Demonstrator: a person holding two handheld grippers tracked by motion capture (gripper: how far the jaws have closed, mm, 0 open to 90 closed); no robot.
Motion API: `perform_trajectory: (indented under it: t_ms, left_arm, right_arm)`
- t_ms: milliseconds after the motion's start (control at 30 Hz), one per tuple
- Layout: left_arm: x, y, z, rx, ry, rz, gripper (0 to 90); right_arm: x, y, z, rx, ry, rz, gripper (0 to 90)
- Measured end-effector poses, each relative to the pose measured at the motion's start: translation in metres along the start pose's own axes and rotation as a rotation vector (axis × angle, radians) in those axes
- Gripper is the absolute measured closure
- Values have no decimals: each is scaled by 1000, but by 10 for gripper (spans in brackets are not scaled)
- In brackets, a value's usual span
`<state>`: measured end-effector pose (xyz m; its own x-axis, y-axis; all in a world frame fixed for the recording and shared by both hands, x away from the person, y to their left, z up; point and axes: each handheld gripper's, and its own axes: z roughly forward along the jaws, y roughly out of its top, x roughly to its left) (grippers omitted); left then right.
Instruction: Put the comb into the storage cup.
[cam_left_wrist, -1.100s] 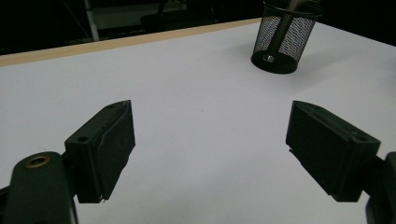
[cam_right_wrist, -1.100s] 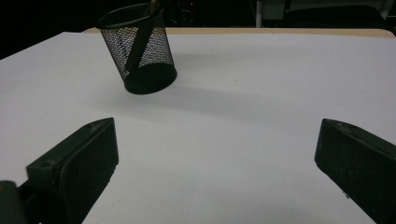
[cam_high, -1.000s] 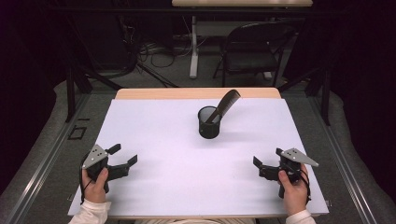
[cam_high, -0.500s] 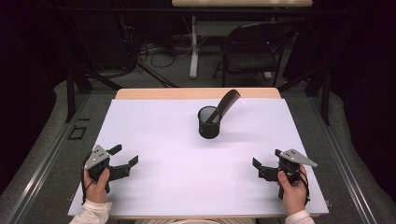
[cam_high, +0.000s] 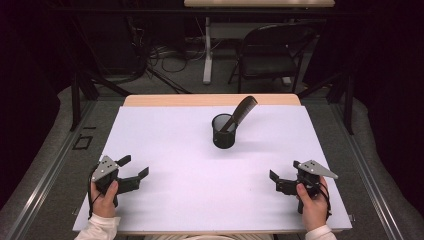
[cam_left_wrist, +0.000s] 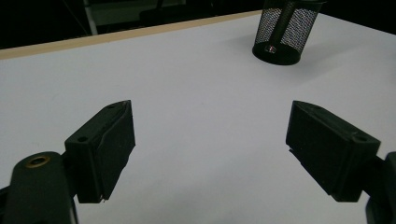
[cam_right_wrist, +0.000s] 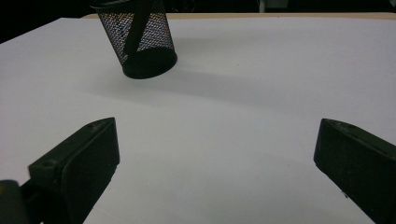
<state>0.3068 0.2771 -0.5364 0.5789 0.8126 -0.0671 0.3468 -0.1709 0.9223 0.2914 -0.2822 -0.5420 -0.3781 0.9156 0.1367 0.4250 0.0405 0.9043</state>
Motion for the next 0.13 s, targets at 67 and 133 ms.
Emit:
perform_trajectory:
  t_ms: [67,133]
  left_arm:
    - [0,0,0,1,2,-1,160]
    - [1,0,1,2,4,-2,160]
  right_arm:
    - [0,0,0,-2,0,-7,3]
    - [0,0,0,-2,1,-9,3]
